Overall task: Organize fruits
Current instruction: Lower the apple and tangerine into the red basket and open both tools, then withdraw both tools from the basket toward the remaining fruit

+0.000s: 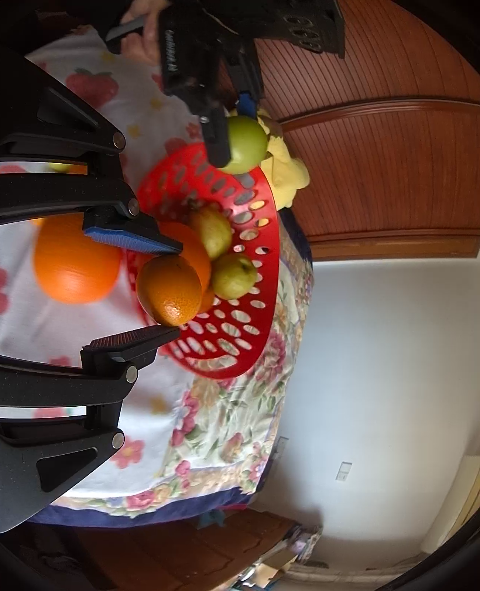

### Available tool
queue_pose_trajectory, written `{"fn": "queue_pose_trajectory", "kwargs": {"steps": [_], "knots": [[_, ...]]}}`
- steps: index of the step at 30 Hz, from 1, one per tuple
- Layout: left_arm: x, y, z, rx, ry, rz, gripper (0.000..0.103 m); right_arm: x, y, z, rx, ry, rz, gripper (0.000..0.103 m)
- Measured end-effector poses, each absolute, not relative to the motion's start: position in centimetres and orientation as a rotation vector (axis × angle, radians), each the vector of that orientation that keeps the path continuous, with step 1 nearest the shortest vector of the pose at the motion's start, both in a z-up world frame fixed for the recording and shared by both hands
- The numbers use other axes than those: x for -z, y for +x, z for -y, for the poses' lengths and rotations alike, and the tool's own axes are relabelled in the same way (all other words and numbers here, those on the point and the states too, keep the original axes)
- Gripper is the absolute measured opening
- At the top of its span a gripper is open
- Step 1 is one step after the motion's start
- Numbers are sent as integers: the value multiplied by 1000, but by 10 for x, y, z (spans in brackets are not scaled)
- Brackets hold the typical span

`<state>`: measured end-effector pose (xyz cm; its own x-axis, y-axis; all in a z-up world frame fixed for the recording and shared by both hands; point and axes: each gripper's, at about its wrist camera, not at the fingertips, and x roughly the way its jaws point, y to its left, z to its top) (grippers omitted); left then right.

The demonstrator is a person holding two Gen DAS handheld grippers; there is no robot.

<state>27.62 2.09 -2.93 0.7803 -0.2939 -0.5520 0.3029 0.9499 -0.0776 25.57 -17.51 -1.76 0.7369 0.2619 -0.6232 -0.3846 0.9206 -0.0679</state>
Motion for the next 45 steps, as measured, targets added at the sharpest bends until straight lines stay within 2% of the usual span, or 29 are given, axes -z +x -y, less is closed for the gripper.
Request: {"fn": "queue_pose_trajectory", "kwargs": {"steps": [16,24,45], "knots": [[40,300,-16,323,37,-624,56,38,336,163,-355,-225,-726,39],[42,304,-17,323,38,-631,56,47,338,161,-355,-232,-743,42],[33,301,-17,292,34,-603,58,36,296,170,-370,-162,-690,42]]}}
